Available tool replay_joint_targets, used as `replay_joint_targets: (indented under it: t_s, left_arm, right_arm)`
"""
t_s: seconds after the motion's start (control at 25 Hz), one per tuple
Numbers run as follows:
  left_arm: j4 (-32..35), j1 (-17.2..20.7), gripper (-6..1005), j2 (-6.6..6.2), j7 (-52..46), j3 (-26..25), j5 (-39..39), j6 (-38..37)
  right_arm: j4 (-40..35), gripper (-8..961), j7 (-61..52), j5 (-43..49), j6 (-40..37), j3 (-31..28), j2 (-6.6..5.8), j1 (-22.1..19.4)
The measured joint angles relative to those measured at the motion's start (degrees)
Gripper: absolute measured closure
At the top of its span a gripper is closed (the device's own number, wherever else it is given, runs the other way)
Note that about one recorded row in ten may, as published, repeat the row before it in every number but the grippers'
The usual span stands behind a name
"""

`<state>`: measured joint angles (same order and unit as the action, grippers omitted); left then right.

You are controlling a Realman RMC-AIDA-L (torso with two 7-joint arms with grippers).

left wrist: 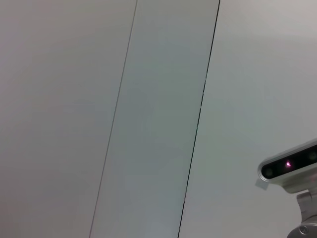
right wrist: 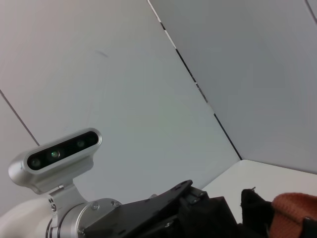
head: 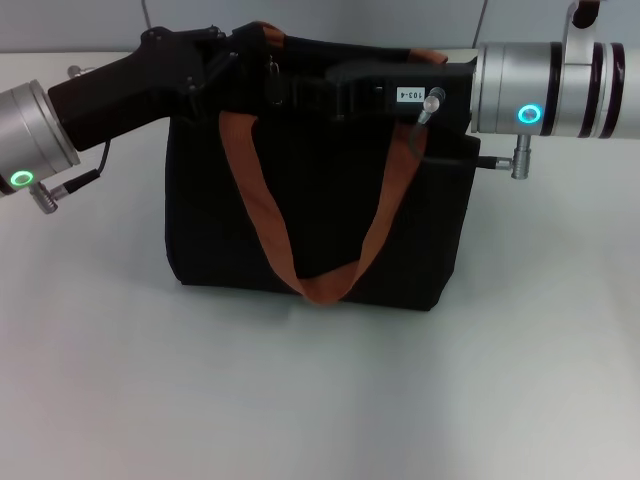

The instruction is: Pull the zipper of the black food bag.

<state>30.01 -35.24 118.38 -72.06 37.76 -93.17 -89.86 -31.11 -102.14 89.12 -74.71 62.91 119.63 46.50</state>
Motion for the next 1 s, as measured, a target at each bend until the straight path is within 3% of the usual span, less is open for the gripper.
replay_joint_targets:
  t_s: [0.56,1.0]
  left_arm:
    - [-0.24,0.49,976,0.09,0.59,-0.19,1.96,-0.03]
    - [-0.22,0.69,975,0.01,0.68,-0.58,2.39,0.77]
  right_arm:
    - [-1.07,955,-5.00,-0.05,0.88,0.20,-0.13,-1.71]
    - [-9.48,933,-12.87,2.37,1.13,0.45,-0.29,-9.36]
